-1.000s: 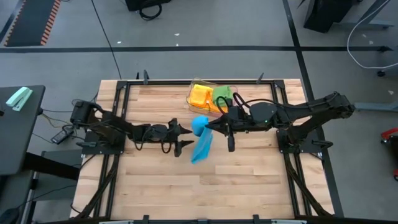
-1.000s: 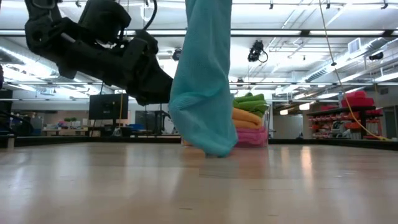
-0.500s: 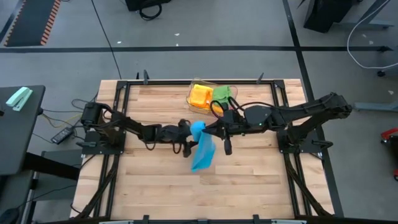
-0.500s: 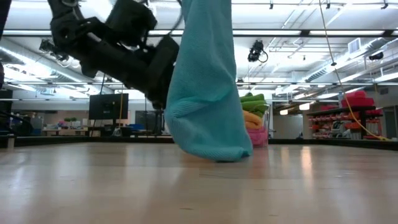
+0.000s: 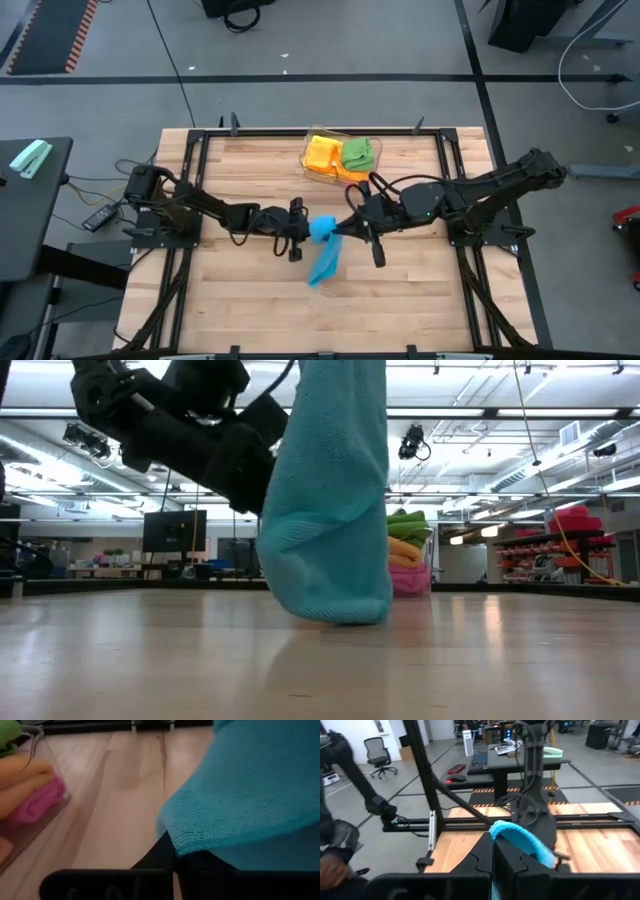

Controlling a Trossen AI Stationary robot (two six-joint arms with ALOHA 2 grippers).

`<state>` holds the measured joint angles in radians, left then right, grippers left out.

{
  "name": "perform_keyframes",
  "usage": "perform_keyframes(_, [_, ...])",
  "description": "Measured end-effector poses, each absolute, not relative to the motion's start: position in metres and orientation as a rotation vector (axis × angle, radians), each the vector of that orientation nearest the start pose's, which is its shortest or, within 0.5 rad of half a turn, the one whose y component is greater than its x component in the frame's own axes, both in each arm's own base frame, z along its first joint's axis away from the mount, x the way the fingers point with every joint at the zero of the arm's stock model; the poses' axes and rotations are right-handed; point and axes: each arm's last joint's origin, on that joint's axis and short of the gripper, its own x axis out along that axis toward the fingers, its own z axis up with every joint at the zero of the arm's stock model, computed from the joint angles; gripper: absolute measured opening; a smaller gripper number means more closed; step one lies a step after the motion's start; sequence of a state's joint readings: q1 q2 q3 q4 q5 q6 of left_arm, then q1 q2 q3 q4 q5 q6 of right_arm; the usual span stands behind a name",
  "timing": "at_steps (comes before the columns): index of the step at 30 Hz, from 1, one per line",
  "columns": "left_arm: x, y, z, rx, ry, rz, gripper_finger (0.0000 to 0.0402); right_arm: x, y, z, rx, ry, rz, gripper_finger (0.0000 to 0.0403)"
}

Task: Fold microfiber towels
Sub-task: Fold the blue microfiber cloth

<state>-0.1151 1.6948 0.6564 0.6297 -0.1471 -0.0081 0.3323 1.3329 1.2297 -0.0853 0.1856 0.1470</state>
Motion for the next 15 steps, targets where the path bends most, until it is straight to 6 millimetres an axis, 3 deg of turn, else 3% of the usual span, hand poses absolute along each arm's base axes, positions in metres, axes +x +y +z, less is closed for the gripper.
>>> perform_keyframes(6, [0.299, -0.036, 0.170, 0.089, 0.463, -0.033, 0.0008, 0.279, 0.110, 0.369, 0.116, 0.278, 0.183, 0.0010])
perform_keyframes(11, [0.270, -0.047, 0.197, 0.083, 0.531, -0.288, 0.0007, 0.273, 0.121, 0.367, 0.194, 0.318, 0.209, 0.0010])
perform_keyframes(15, [0.246, -0.061, 0.224, -0.004, 0.496, -0.500, 0.0012, 0.269, 0.133, 0.369, 0.261, 0.330, 0.333, 0.0010])
